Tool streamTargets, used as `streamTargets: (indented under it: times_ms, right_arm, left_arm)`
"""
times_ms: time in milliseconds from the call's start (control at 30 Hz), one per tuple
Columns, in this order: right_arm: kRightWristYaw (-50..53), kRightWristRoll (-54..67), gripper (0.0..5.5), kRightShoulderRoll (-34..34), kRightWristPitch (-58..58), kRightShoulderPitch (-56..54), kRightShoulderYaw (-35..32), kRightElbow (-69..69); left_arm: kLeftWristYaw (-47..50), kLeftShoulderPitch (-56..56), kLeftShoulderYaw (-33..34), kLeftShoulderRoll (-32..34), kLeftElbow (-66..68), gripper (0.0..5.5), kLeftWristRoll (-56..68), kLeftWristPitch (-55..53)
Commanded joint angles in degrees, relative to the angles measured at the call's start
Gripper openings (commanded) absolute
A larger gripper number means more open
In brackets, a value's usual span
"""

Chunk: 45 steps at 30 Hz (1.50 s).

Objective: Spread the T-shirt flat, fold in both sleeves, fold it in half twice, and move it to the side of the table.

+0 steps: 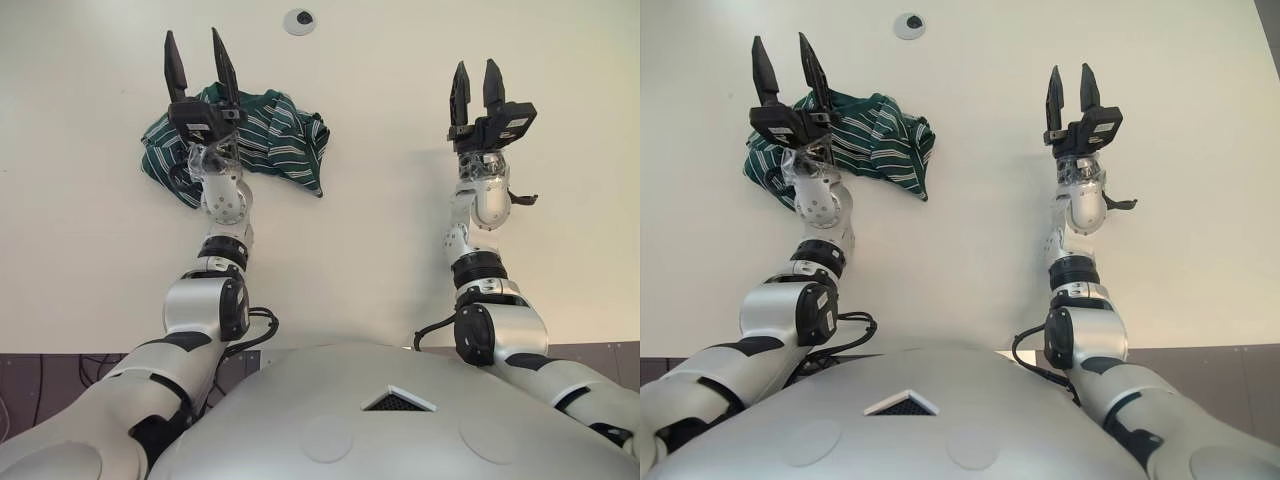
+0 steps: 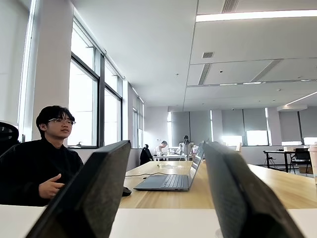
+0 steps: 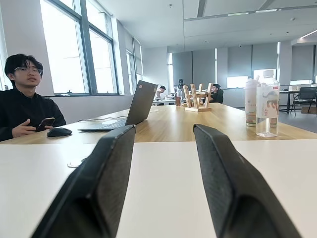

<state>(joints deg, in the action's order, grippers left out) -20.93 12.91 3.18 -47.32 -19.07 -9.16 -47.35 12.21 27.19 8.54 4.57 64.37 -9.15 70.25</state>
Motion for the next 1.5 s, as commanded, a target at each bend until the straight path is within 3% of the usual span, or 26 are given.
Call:
streamTargets:
  times_ms: [33,200,367,700,1100,1500]
  right_arm:
    - [0.3,-0.6,2.15,0.7,-0.1,-0.2,-0.4,-0.7]
    - [0.4,-0.7,2.15,0.6,-0.1,-0.2,-0.3,-0.6]
    - [0.5,-0.8,2.15,0.6,0.0,-0.3,-0.3,-0.7]
    - [0.6,-0.9,2.15,0.5,-0.1,-0.2,-0.1,-0.5]
    - [0.9,-1.3,2.15,0.3,0.1,0.0,-0.2,0.4]
    - [1.9,-2.1,2.15,0.3,0.2,0.8,0.2,2.8]
  left_arm:
    - [5.8,0.3,-1.4,0.7,1.3,2.62,-4.4,-5.1]
    - [17.6,2.5,-2.6,0.4,1.1,2.62,-8.2,-17.4]
    - [4.6,1.3,-2.1,0.1,0.8,2.62,-0.5,-15.2]
    - [-2.2,0.8,-3.5,-0.4,0.2,2.62,2.4,-14.2]
    - [-14.1,-0.5,-4.5,2.5,-9.8,2.62,6.8,-32.5]
    - [-16.5,-7.2,-9.3,4.0,-13.2,2.62,1.8,-47.9]
